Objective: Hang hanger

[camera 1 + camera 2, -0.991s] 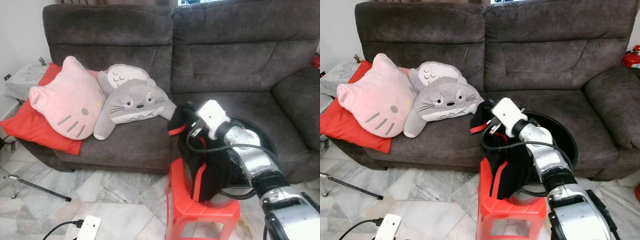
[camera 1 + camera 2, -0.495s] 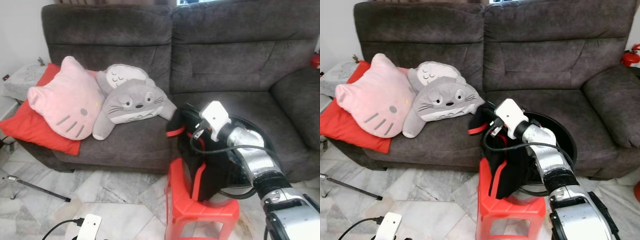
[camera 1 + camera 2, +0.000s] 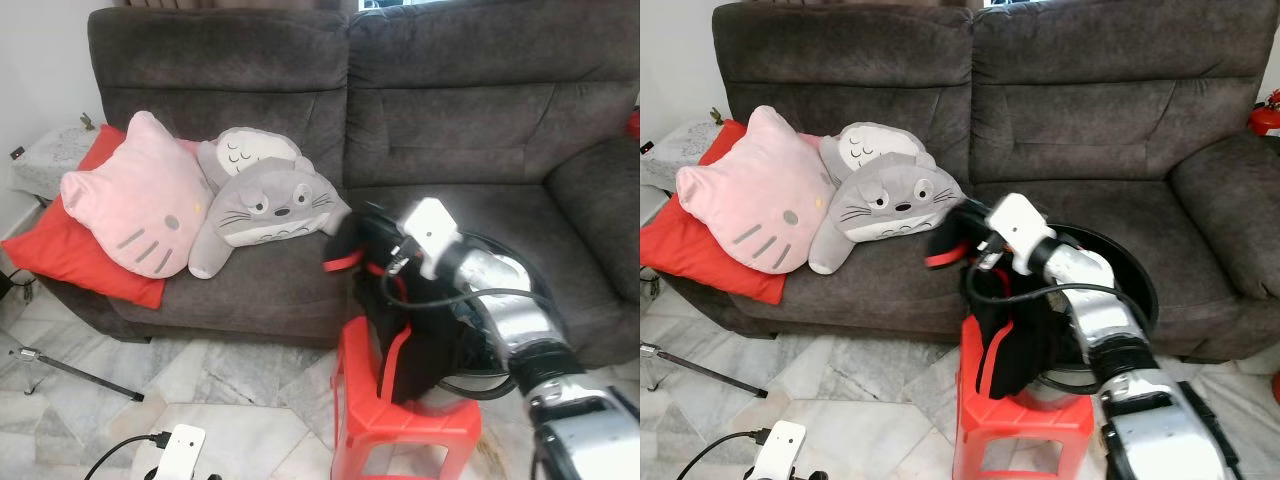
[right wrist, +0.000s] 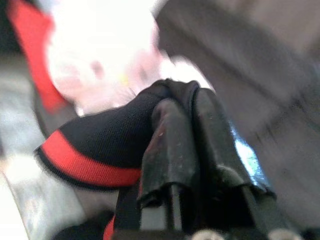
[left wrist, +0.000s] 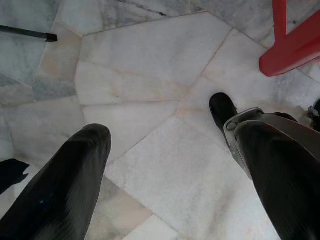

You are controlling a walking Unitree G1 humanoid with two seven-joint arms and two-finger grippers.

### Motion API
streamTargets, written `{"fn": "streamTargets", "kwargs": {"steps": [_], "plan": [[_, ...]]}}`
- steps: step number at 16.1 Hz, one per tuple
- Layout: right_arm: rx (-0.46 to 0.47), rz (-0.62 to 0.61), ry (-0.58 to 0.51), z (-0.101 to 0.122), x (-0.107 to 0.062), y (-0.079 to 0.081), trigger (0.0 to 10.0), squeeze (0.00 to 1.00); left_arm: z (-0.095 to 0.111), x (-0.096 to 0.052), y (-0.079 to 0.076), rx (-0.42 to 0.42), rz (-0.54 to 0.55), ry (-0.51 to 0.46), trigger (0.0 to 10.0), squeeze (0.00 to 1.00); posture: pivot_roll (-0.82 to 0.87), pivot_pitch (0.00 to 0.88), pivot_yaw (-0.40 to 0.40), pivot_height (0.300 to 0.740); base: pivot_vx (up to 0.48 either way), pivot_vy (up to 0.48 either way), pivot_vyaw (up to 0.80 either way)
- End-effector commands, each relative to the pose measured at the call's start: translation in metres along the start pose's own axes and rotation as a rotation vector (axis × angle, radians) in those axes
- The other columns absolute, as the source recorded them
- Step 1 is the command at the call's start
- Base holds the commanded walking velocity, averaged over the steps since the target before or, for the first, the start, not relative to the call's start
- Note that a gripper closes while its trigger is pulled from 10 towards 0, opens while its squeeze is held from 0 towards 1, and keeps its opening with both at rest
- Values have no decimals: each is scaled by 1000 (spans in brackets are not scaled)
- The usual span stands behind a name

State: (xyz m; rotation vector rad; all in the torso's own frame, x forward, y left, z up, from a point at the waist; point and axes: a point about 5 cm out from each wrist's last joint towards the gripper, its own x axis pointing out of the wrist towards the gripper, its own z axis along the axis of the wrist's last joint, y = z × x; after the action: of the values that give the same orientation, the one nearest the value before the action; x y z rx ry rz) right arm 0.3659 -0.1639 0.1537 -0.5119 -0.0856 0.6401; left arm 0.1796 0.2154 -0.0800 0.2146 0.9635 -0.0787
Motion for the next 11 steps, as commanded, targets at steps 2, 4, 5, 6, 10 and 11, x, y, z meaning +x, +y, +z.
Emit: {"fn": "streamTargets", "kwargs": {"steps": [2, 4, 5, 6, 10, 11], "plan": [[1, -60, 60, -4, 3, -4, 9373, 0, -2, -1, 1, 16, -2, 4, 10000, 0, -144, 0, 88, 740, 0, 0, 0], [16, -78, 81, -8, 3, -3, 10000, 0, -3, -1, 2, 15, -1, 8, 10000, 0, -144, 0, 88, 740, 0, 0, 0], [20, -74, 84, -9, 4, 0, 10000, 0, -4, -1, 3, 16, 0, 10, 10000, 0, -143, 0, 89, 740, 0, 0, 0], [23, -76, 83, -9, 5, 1, 10000, 0, -4, -1, 3, 16, 1, 11, 10000, 0, -143, 0, 89, 740, 0, 0, 0], [41, -94, 80, -8, 8, 2, 10000, 1000, -6, -1, 2, 15, -1, 19, 10000, 0, -144, 0, 88, 740, 0, 0, 0], [41, -93, 74, -6, 9, 3, 10000, 1000, -6, -1, 2, 15, -2, 21, 10000, 0, -146, 0, 87, 740, 0, 0, 0]]}}
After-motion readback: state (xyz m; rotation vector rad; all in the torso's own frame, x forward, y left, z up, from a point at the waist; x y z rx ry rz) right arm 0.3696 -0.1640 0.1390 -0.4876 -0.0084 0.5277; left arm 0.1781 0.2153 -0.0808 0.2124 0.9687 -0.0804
